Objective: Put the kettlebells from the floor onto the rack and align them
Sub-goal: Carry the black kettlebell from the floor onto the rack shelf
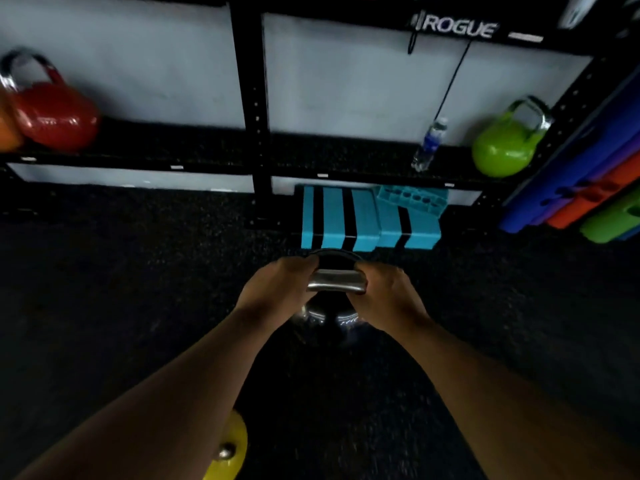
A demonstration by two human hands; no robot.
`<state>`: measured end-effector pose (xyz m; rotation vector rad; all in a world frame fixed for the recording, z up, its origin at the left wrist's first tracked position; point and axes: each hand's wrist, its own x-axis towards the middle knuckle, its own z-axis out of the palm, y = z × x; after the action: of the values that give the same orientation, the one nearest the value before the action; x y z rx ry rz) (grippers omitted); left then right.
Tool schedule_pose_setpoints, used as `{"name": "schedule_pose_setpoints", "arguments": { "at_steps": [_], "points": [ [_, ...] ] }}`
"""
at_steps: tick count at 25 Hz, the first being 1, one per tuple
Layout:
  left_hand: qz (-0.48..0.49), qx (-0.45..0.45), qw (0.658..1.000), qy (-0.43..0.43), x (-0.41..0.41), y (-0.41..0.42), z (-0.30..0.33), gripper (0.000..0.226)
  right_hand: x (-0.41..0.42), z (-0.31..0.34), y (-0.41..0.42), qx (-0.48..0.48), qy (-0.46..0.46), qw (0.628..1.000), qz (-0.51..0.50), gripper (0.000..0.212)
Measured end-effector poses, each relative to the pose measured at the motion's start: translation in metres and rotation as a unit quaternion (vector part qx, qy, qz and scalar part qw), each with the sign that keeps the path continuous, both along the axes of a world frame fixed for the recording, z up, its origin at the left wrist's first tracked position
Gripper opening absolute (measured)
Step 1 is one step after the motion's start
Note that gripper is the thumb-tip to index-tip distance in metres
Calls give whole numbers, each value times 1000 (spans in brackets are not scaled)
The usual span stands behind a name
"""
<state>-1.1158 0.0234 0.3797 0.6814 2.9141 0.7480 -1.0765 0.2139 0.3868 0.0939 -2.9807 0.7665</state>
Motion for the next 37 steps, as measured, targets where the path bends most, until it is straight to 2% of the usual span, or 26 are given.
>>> {"name": "schedule_pose_setpoints", "arguments": {
  "at_steps": [3,6,15,19,23,27,31,37],
  "points": [
    [5,-6,999,47,-86,15,17,13,-93,10,18,-36,43,998,38,22],
    [18,-23,996,83,-174,43,31,16,-185,18,45,-72,92,991,63,36],
    [90,-13,988,125,-366,105,11,25,-402,2,106,-49,120,989,76,21],
    [66,-31,989,127,-449,121,-4,30,-474,-12,119,-5,142,989,36,15],
    [41,-58,987,145,-523,128,-21,33,-540,-34,124,-4,128,992,6,24],
    [9,-87,983,162,-575,133,-29,33,-580,-46,121,-15,148,989,-15,21],
    [14,-81,987,140,-608,139,-44,26,-614,-59,123,-47,102,993,-20,31],
    [37,-22,999,17,-656,158,-42,18,-653,-59,141,-97,-2,993,-61,15]
  ]
}}
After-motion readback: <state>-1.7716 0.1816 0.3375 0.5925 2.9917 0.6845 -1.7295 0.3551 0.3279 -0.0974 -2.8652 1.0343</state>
